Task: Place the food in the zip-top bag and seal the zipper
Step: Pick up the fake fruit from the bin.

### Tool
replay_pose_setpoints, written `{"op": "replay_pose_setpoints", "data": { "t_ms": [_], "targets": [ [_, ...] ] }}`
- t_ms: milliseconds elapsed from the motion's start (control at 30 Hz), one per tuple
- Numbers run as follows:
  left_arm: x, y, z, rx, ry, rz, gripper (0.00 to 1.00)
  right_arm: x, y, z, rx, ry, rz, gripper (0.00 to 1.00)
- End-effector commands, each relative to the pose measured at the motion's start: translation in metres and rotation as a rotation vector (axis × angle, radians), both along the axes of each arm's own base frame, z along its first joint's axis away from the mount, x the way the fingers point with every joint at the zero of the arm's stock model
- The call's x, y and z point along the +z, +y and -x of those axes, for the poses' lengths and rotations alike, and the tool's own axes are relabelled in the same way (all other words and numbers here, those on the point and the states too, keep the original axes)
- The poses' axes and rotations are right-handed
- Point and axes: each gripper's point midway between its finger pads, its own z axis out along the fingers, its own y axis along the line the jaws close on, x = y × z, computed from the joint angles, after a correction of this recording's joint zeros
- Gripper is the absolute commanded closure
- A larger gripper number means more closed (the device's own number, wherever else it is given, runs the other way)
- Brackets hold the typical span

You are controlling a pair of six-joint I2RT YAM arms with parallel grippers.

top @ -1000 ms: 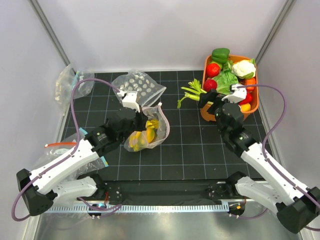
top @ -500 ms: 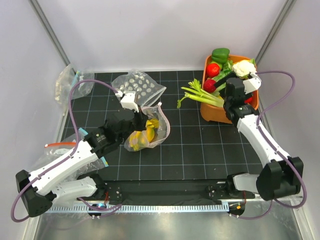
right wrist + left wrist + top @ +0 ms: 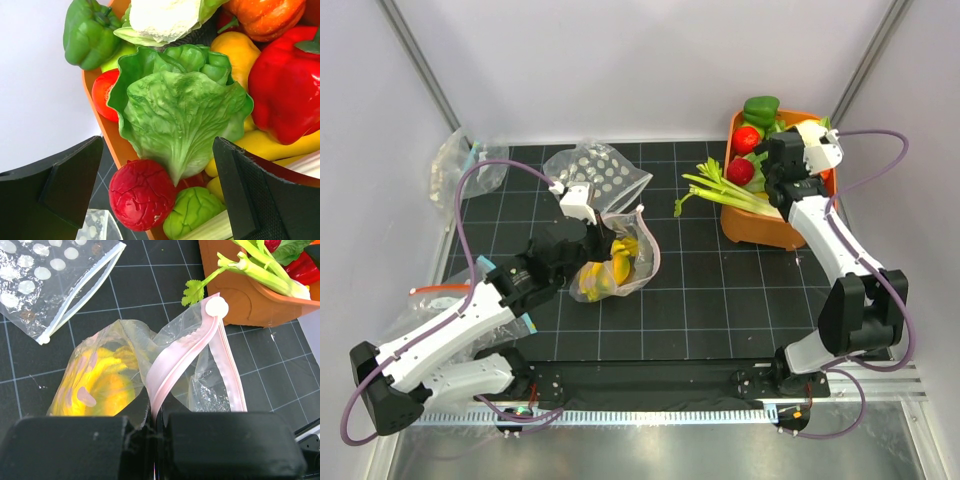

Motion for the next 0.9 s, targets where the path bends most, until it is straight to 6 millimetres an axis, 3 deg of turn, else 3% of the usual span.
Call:
{"op": "replay_pose_setpoints", "data": {
  "t_ms": [0, 100, 400, 767, 867],
  "targets": [
    [0.024, -0.004, -0.004, 0.001, -0.054, 0.078, 1.00, 0.025, 0.001, 0.000, 0.023, -0.101, 0.010, 0.00],
    [0.022, -0.006, -0.004, -0.003, -0.049, 0.076, 1.00, 0.028, 0.006, 0.002, 0.040, -0.038, 0.099, 0.00],
    [0.019, -0.008, -0.006, -0.003, -0.045, 0.064, 1.00, 0.021, 0.053, -0.012, 0.219, 0.021, 0.138, 0.00],
    [0.020, -0.007, -0.005, -0.006, -0.044, 0.063, 1.00, -0.024, 0.058, -0.018, 0.239, 0.190, 0.164, 0.00],
    [0.019, -0.007, -0.005, -0.003, -0.044, 0.061, 1.00, -0.030, 0.060, -0.018, 0.254, 0.207, 0.168, 0.06]
  ]
}}
